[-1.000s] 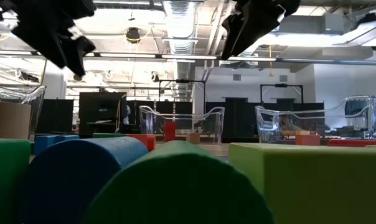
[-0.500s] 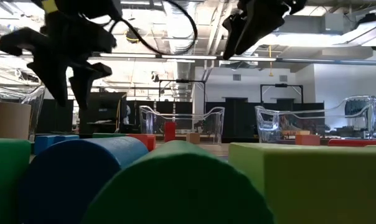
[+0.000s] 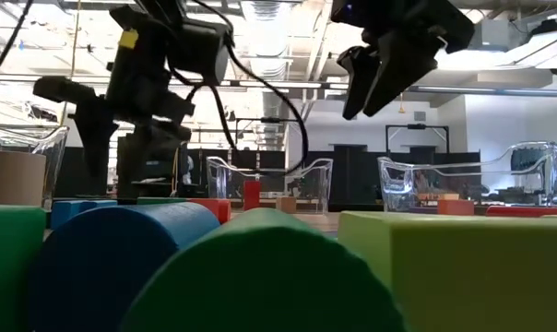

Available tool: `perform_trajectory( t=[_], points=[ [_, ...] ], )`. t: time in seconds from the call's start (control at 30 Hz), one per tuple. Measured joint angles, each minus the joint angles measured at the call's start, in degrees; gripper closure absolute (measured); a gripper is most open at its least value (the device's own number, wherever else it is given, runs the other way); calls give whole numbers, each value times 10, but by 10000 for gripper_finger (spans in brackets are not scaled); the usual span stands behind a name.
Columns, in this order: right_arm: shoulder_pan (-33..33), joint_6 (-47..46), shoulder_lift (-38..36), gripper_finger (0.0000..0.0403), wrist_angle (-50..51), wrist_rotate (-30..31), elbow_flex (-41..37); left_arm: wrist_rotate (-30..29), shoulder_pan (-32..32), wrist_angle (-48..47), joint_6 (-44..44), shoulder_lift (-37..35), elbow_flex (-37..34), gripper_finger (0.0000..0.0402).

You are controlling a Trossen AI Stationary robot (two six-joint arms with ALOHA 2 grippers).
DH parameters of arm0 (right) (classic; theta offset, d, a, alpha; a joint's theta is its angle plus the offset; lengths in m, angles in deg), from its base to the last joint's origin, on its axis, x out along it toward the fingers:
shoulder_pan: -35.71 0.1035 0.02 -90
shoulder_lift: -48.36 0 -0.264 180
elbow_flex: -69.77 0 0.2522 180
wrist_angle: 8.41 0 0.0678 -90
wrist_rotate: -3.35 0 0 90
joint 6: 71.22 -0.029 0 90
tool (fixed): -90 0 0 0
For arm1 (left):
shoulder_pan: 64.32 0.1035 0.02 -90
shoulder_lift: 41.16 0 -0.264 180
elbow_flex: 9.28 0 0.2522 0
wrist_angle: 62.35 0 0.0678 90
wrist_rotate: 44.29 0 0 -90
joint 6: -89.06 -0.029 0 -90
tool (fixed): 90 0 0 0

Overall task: Sort blocks by size
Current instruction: Put the light blue rectangular block into the right transparent bin

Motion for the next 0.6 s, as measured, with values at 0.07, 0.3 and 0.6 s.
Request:
perform_trajectory(
  t=[0.07, 0.3, 0.6],
  points=[
    [2, -2, 0, 132, 1, 0, -1, 0, 1, -8, -15, 18, 6, 233],
    [8, 9, 0, 132, -11, 0, -1, -9, 2, -8, -57, 56, 15, 235],
    [8, 14, 0, 132, -13, -1, -1, -10, 1, 25, -79, 58, 15, 235]
  ],
)
